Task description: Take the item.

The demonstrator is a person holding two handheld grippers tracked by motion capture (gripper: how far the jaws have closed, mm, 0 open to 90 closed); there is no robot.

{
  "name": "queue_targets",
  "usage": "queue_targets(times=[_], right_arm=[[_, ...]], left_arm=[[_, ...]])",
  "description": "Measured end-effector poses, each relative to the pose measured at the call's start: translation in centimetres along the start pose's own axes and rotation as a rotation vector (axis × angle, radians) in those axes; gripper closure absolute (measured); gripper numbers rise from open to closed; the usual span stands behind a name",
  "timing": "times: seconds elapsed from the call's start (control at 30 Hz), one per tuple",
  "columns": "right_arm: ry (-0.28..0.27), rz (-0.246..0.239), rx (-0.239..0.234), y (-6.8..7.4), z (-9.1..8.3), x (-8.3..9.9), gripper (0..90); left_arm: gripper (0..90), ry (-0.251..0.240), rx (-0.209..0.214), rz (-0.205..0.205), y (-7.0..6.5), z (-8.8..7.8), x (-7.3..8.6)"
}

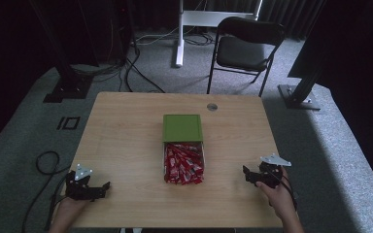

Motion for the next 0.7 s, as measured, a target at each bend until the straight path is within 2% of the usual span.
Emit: queue_targets(times=[0.23, 0.7], right_arm=[[-0.036, -0.017, -0.022, 0.8, -0.3, -2.1, 16.8], [-0.103, -0.076, -0.091, 3.5, -1.0, -6.1, 19.9]], left_arm=[[0.6, -0.002, 0.0, -0.002, 0.0, 0.0, 0.0], [0.6, -0.001, 0.0, -0.002, 0.0, 0.0, 0.0]])
Point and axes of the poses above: each handheld gripper's, and its own axes: z roughly forward along the jaws, x roughly out of its underside, y roughly to its left, the point moved 5 cm from there along z, roughly forward along the jaws, and after that the axes turned 7 degrees about -y, right-handed, at the moved point
